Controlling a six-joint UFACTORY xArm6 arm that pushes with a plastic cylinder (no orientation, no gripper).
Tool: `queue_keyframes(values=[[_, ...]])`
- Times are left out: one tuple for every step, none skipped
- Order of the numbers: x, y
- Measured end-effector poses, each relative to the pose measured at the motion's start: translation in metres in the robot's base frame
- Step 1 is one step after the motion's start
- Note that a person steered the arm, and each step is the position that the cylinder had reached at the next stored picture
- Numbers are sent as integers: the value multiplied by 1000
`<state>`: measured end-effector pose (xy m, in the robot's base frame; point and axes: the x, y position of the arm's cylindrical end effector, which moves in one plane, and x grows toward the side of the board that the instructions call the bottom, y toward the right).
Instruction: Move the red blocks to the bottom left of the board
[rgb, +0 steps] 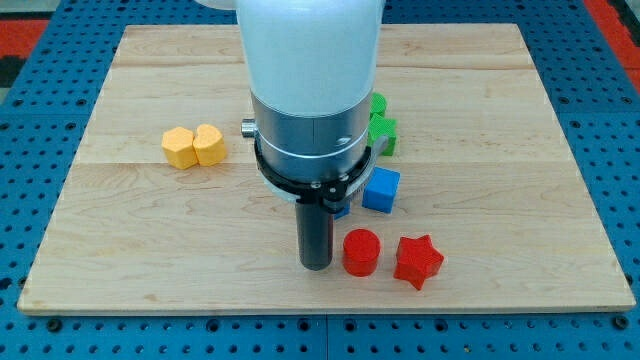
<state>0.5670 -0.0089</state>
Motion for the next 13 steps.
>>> queue_keyframes(values=[[-9, 6], [-23, 22], [-18, -7], [37, -19], [51, 16], [52, 120], [51, 174], [48, 178], [28, 149], [27, 101], [14, 73], [11, 97], [7, 123]])
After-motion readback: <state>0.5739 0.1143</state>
